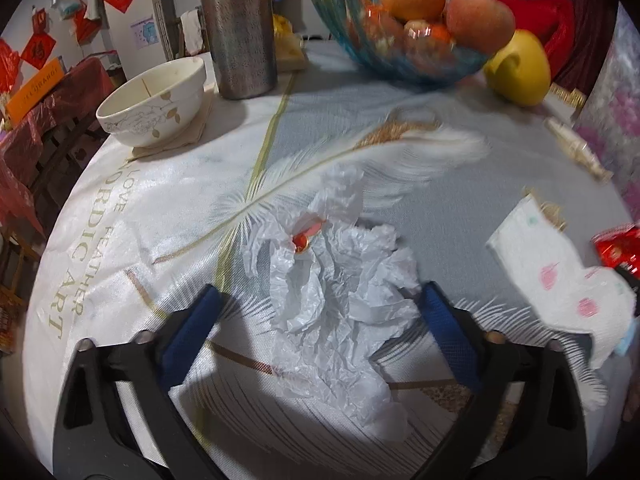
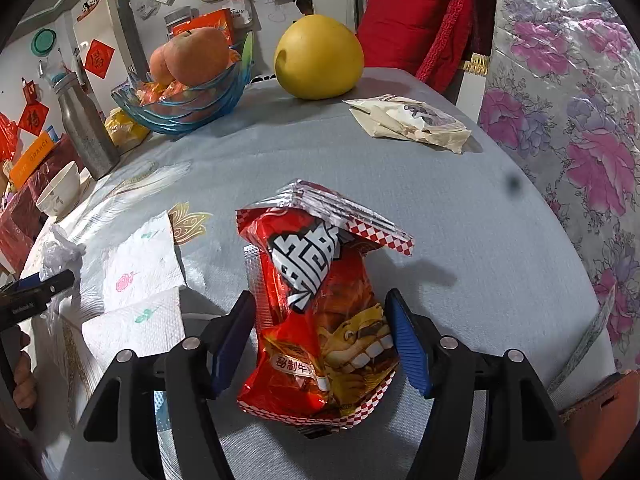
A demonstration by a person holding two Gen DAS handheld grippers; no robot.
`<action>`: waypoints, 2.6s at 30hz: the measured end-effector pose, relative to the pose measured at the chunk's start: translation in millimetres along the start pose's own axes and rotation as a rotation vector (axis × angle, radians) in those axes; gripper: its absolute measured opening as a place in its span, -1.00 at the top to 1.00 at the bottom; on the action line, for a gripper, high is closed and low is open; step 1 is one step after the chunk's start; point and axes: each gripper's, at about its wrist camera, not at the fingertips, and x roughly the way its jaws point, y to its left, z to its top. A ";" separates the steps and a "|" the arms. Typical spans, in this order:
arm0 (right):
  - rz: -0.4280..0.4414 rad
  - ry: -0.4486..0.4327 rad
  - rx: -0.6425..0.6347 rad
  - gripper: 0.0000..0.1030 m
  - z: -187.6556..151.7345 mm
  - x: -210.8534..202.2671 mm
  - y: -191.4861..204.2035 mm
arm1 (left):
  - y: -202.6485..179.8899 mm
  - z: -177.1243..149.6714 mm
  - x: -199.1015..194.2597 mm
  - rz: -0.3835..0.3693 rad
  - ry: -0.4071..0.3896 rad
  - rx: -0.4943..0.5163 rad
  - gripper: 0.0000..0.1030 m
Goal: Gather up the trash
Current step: 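Close the left gripper on the crumpled clear plastic bag and lift it, then carry the plastic bag and red snack bag to the red wastebasket with both grippers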
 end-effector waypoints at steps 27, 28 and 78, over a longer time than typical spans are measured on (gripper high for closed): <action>0.190 -0.132 0.134 0.09 -2.7 -34.7 -27.9 | 16.4 -38.2 -98.3 -0.178 -0.314 0.037 0.35; 0.208 -0.148 0.143 0.09 -3.1 -38.9 -30.1 | 20.9 -42.0 -105.4 -0.191 -0.323 0.021 0.35; 0.894 0.134 -0.604 0.10 -162.6 -165.1 462.2 | 402.1 -369.2 -142.5 0.139 0.110 -0.470 -0.49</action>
